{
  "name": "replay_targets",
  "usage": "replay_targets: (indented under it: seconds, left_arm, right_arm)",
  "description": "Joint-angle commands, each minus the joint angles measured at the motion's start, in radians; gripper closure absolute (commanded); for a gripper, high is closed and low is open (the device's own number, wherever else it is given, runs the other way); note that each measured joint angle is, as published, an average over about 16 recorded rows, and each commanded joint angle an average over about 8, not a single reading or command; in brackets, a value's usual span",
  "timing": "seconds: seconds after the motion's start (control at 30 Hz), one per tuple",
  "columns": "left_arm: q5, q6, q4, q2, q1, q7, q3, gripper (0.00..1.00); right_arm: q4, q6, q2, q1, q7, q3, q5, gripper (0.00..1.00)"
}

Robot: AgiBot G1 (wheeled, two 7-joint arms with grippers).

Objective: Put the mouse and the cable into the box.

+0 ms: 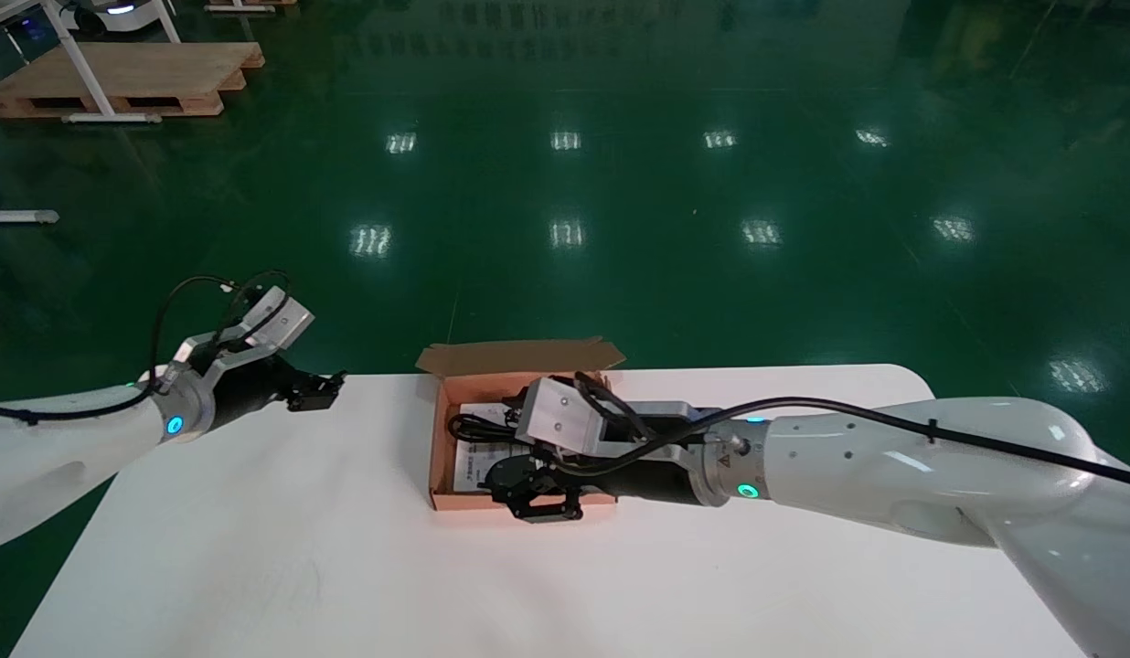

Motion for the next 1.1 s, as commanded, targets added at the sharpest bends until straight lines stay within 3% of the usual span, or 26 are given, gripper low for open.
replay_targets:
  seconds: [0.03, 1.1]
  left_arm:
    - [-0.031, 0.046, -0.045, -0.024, 0.021, -0.01, -0.017, 0.0]
    - [-0.538, 0.787, -0.772, -0.403, 0.353, -0.171, -0.287, 0.0]
  right_arm:
    - [0.022, -0.029, 0.025, -0.021, 0.016, 0.033, 0.018, 0.0]
    - [0.383, -0.5, 0.431, -0.366, 0.275, 0.567, 0.315, 0.0]
